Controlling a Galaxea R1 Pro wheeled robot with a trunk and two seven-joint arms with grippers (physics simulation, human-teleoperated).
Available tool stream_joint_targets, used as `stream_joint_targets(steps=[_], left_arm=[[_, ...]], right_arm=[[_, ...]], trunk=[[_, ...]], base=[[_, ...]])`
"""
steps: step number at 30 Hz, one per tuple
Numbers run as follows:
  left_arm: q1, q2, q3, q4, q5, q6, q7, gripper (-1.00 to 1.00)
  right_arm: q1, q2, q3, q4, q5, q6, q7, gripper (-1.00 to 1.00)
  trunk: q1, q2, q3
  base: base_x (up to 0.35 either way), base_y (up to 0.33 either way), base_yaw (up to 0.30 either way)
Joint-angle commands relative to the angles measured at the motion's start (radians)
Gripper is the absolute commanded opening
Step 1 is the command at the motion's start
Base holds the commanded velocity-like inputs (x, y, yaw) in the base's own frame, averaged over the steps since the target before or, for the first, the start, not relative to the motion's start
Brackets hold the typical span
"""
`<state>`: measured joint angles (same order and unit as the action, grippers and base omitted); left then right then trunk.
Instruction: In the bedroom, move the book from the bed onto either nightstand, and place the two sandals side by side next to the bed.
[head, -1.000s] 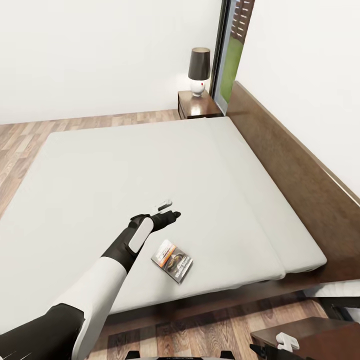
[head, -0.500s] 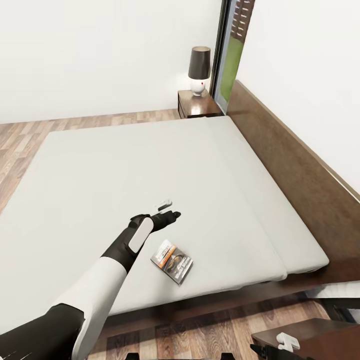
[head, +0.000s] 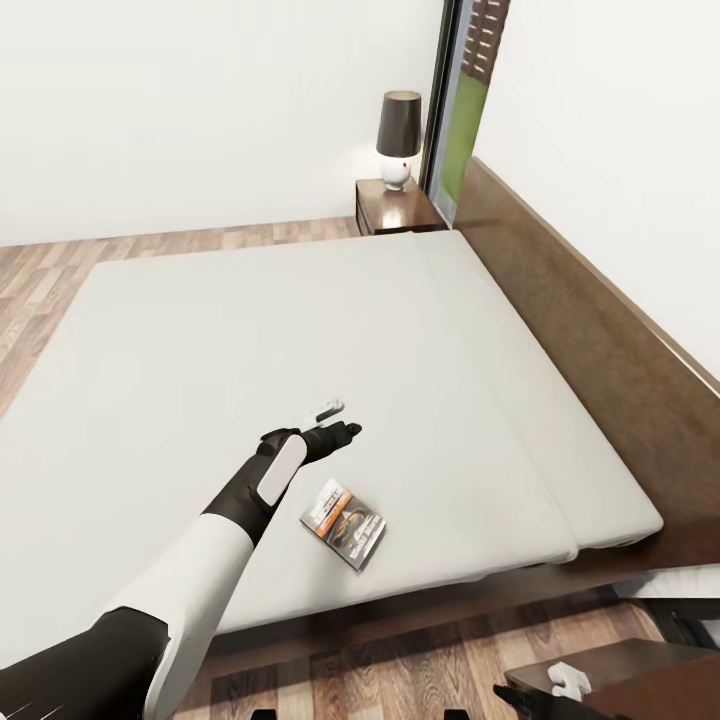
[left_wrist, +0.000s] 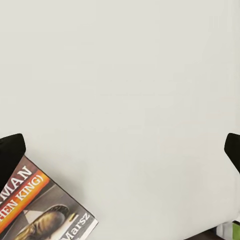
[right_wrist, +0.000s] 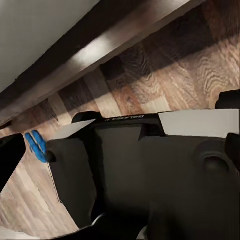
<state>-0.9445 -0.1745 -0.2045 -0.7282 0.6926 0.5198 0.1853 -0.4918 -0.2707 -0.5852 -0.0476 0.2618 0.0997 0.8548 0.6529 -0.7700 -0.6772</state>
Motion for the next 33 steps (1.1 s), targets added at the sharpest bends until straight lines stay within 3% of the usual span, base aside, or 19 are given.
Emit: stream_joint_targets(steps=[1, 3, 7, 24, 33], left_arm=[[0.0, 0.0, -0.001, -0.002, 0.01, 0.003, 0.009, 1.0], [0.0, 0.0, -0.001, -0.002, 0.01, 0.003, 0.009, 1.0], [0.0, 0.0, -0.001, -0.002, 0.01, 0.003, 0.009, 1.0], [0.0, 0.0, -0.001, 0.0, 0.01, 0.003, 0.009, 1.0], [0.0, 0.0, -0.002, 0.0, 0.01, 0.003, 0.009, 1.0]], right_arm=[[0.0, 0.0, -0.008, -0.002, 0.008, 0.011, 0.068, 1.0], [0.0, -0.001, -0.008, -0.002, 0.027, 0.01, 0.156, 1.0], [0.0, 0.0, -0.009, -0.003, 0.068, 0.007, 0.204, 1.0], [0.0, 0.001, -0.009, -0.003, 0.082, 0.008, 0.216, 1.0], [0.0, 0.0, -0.009, -0.003, 0.082, 0.008, 0.217, 1.0]], trunk=[[0.004, -0.008, -0.004], [0.012, -0.022, -0.01], [0.027, -0.05, -0.023], [0.092, -0.169, -0.076], [0.127, -0.232, -0.104]], base=[[0.0, 0.0, 0.0], [0.0, 0.0, 0.0], [0.0, 0.0, 0.0], [0.0, 0.0, -0.003], [0.0, 0.0, -0.181]])
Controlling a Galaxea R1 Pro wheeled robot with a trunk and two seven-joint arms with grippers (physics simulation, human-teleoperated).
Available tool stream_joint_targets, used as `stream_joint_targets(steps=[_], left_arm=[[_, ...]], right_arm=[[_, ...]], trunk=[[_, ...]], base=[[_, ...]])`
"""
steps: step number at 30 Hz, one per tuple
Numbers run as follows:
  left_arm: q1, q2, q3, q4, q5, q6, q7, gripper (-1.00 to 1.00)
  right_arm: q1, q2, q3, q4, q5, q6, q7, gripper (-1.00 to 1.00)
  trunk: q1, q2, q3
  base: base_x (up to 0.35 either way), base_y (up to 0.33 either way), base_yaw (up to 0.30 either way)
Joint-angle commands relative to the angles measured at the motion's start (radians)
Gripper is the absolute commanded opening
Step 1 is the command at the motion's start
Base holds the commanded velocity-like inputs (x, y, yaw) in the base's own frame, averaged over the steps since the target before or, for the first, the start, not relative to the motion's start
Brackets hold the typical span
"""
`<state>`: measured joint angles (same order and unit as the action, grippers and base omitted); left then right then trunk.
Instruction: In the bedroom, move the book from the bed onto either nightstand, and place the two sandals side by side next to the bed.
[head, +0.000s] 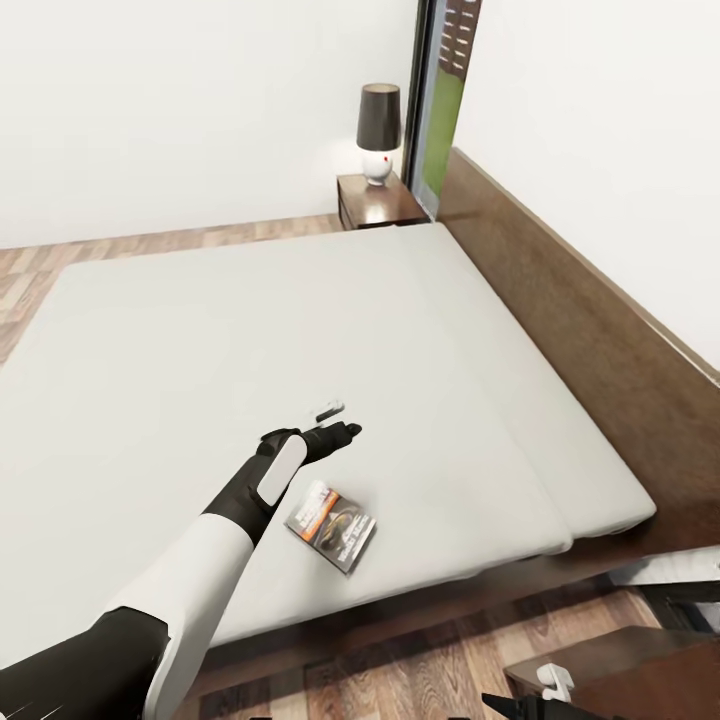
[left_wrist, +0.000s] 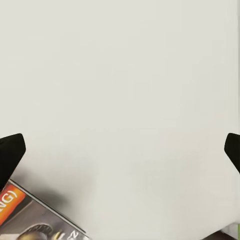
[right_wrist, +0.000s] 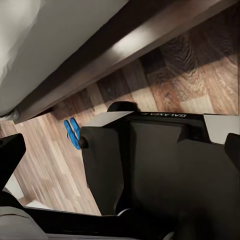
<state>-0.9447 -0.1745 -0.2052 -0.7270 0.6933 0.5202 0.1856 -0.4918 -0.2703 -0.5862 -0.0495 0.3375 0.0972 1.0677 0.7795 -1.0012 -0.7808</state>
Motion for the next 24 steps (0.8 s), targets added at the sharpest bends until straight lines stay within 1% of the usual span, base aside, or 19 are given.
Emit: stream_joint_targets(steps=[1, 8, 24], left_arm=[[0.0, 0.0, -0.001, -0.002, 0.009, 0.003, 0.008, 1.0], [0.0, 0.0, -0.001, -0.002, 0.009, 0.003, 0.008, 1.0], [0.0, 0.0, 0.0, 0.0, 0.01, 0.003, 0.008, 1.0]], right_arm=[[0.0, 0.0, -0.009, -0.001, 0.006, 0.011, 0.004, 1.0], [0.0, 0.0, -0.009, -0.001, 0.006, 0.01, 0.005, 1.0], [0.0, 0.0, -0.009, -0.001, 0.006, 0.011, 0.006, 1.0]], trunk=[[0.004, -0.008, -0.004], [0.031, -0.057, -0.026], [0.092, -0.169, -0.076]], base=[[0.0, 0.0, -0.12], [0.0, 0.0, -0.037], [0.0, 0.0, -0.002]])
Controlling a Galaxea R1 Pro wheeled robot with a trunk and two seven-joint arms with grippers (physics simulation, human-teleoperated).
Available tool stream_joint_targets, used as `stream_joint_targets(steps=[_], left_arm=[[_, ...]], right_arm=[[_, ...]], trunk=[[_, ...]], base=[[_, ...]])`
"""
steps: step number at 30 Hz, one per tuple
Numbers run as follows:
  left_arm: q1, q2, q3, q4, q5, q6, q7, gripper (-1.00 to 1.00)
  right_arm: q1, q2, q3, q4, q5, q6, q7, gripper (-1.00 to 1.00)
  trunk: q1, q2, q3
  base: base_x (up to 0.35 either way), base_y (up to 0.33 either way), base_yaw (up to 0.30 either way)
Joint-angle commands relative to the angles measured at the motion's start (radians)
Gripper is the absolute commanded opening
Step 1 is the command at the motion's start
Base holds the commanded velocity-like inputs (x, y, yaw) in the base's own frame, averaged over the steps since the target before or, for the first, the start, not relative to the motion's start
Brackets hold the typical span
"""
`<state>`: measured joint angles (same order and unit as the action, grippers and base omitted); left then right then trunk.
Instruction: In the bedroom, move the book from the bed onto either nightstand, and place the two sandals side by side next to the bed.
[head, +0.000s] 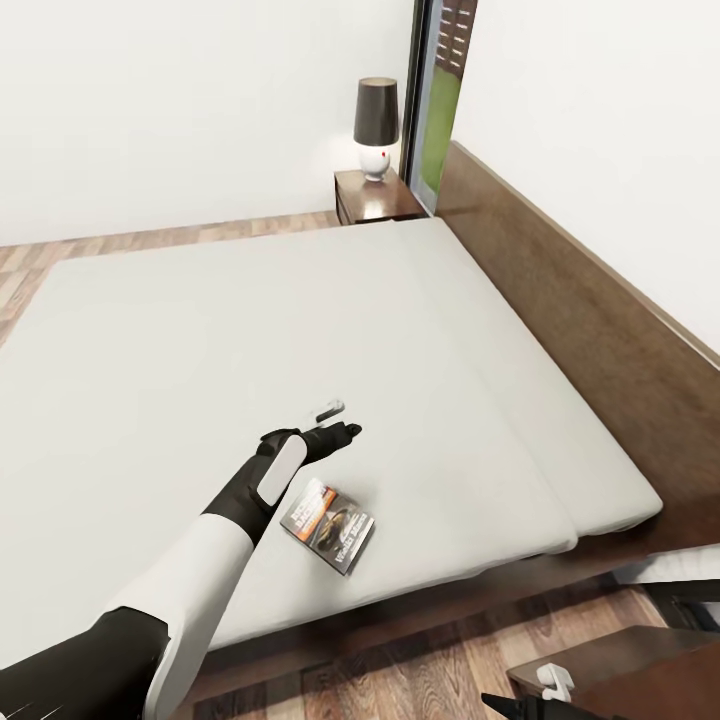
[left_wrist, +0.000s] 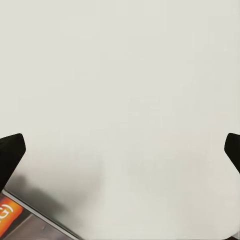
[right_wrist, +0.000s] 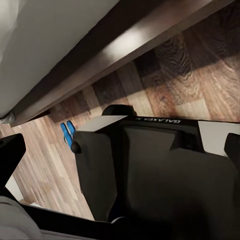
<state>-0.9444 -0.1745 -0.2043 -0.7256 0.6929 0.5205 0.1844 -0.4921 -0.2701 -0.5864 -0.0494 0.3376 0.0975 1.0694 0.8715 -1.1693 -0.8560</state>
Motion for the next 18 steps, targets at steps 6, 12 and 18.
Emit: stream_joint_targets(steps=[6, 12, 18], left_arm=[[0.0, 0.0, -0.001, -0.001, 0.01, 0.003, 0.009, 1.0], [0.001, 0.0, -0.001, -0.001, 0.011, 0.003, 0.009, 1.0], [0.001, 0.0, -0.001, -0.001, 0.011, 0.003, 0.01, 1.0]], right_arm=[[0.0, 0.0, -0.009, -0.001, 0.006, 0.011, 0.004, 1.0], [0.0, -0.001, -0.009, -0.001, 0.006, 0.011, 0.004, 1.0], [0.0, -0.001, -0.009, -0.001, 0.006, 0.011, 0.005, 1.0]], trunk=[[0.023, -0.043, -0.02], [0.046, -0.085, -0.038], [0.069, -0.127, -0.057]], base=[[0.0, 0.0, 0.0], [0.0, 0.0, 0.0], [0.0, 0.0, 0.0]])
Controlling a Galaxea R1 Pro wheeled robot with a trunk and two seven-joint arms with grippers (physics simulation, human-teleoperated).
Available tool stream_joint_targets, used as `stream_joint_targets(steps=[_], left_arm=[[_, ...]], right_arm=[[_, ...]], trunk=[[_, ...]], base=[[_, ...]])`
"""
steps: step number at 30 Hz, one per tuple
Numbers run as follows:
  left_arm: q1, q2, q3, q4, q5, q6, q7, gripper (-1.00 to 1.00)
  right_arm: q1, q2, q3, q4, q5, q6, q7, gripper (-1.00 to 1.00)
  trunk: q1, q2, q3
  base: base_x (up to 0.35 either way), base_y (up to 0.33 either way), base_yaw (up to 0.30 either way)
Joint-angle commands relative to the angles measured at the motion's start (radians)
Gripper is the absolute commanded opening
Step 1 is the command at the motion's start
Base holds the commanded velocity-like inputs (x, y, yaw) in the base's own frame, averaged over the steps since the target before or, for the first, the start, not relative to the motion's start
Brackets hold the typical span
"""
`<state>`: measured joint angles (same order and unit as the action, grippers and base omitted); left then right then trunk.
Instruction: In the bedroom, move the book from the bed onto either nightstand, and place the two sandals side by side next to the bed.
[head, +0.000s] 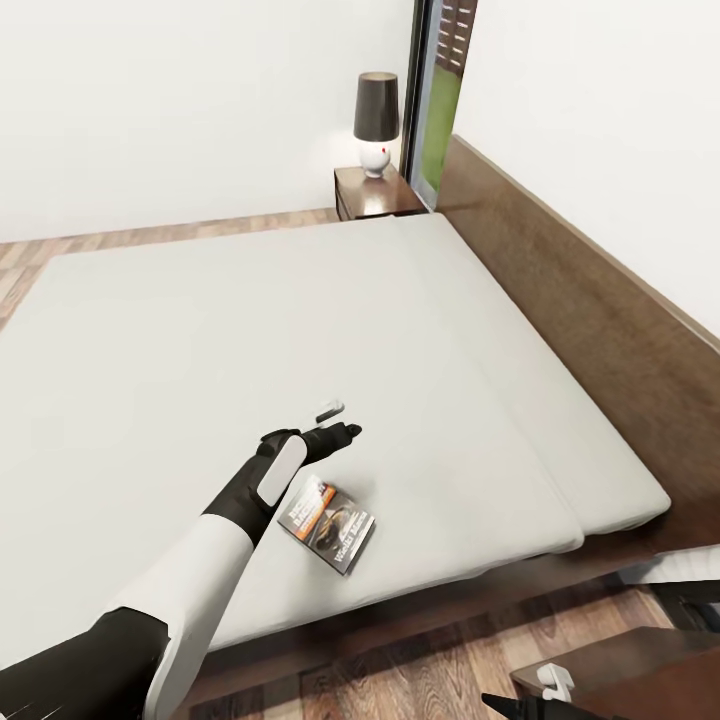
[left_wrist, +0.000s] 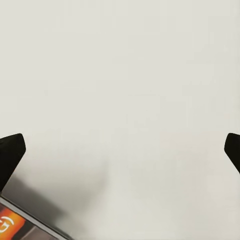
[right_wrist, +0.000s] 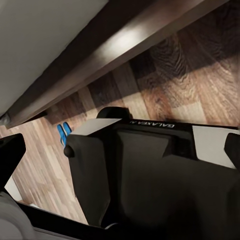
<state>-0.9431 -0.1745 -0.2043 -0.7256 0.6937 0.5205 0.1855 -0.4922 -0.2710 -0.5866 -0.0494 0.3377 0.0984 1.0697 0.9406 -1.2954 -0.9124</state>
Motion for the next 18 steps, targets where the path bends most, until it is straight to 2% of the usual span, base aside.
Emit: stream_joint_targets(steps=[1, 8, 13, 18], left_arm=[[0.0, 0.0, -0.001, -0.001, 0.01, 0.003, 0.009, 1.0], [0.0, 0.0, -0.001, -0.001, 0.01, 0.003, 0.009, 1.0], [0.0, 0.0, -0.001, -0.001, 0.009, 0.003, 0.009, 1.0], [0.0, 0.0, -0.001, -0.001, 0.009, 0.003, 0.009, 1.0]], right_arm=[[0.0, 0.0, -0.009, -0.001, 0.006, 0.01, 0.004, 1.0], [0.0, 0.0, -0.009, -0.001, 0.006, 0.009, 0.004, 1.0], [0.0, 0.001, -0.009, -0.001, 0.006, 0.01, 0.004, 1.0], [0.0, 0.0, -0.009, -0.001, 0.006, 0.01, 0.004, 1.0]], trunk=[[0.004, -0.008, -0.004], [0.031, -0.057, -0.026], [0.05, -0.092, -0.041], [0.069, -0.127, -0.057]], base=[[0.0, 0.0, 0.0], [0.0, 0.0, -0.004], [0.0, 0.0, -0.143], [0.0, 0.0, -0.038]])
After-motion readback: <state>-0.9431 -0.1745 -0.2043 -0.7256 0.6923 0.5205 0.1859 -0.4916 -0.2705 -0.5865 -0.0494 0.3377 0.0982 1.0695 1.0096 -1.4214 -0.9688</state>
